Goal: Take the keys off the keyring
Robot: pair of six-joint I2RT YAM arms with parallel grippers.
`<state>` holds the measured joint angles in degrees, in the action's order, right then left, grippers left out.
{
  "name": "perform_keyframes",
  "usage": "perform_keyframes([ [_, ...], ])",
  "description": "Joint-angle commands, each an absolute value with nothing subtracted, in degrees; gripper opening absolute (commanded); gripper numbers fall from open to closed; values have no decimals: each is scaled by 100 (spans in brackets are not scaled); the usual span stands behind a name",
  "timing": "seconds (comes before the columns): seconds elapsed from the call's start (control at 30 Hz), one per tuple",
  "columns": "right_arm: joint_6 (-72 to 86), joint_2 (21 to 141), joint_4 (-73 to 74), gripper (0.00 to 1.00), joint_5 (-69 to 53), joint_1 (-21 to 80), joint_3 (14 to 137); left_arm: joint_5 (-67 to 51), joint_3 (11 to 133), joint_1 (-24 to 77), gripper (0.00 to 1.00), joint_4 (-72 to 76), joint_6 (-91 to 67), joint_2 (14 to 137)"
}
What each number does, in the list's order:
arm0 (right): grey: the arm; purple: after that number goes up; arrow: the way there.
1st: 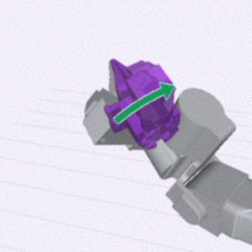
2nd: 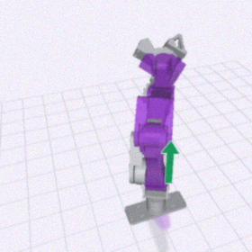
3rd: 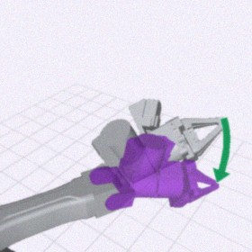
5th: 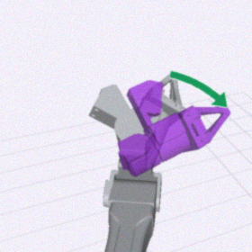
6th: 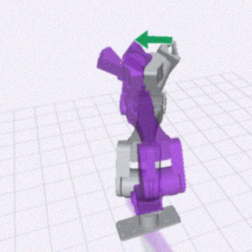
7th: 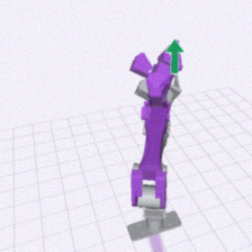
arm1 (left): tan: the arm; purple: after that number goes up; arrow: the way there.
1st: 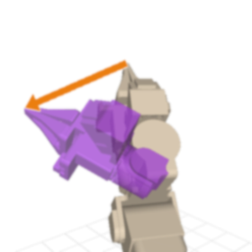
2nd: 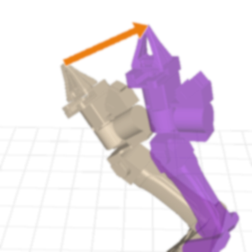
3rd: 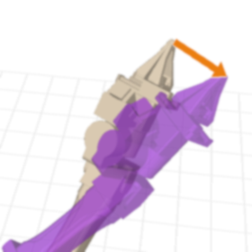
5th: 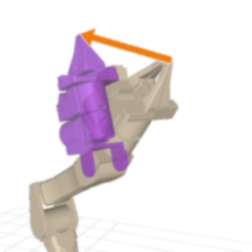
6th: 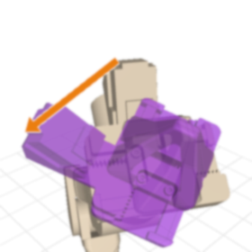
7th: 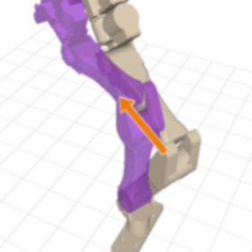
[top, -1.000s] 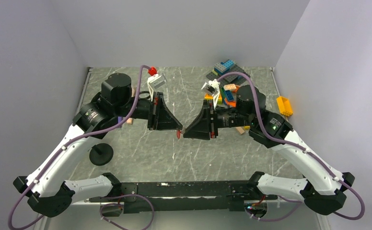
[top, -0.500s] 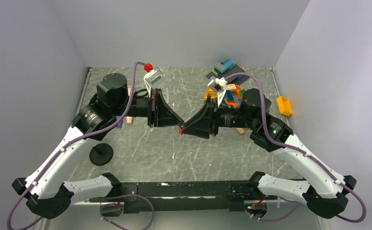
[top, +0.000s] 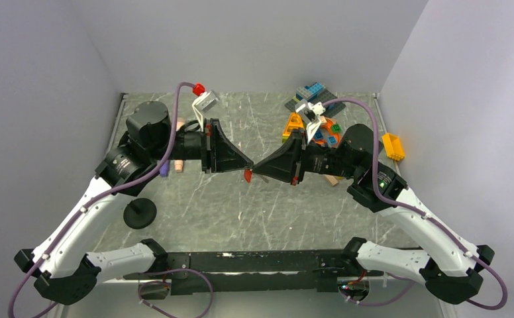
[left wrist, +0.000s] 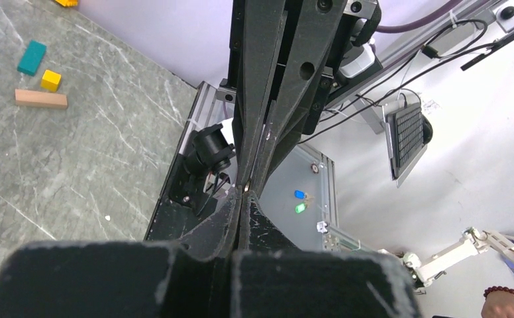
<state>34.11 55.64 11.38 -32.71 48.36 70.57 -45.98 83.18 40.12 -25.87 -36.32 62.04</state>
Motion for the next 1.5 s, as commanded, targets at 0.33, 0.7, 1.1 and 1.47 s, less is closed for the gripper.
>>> perform_keyframes([
  [0.33,3712,5534,99,0,-2926,4852,6909,-3934,7800,4035,0,-1075,-4587,5726],
  [0.7,4192,5598,-894,0,-2953,4860,6609,-3122,7206,4035,0,80,-5346,5340],
  [1.1,4297,5723,-1298,0,-2896,4866,6650,-2248,6969,4063,0,699,-5994,5182],
  [1.47,4381,5820,-1548,0,-2868,4914,6625,-935,6643,4269,0,898,-6400,4850],
])
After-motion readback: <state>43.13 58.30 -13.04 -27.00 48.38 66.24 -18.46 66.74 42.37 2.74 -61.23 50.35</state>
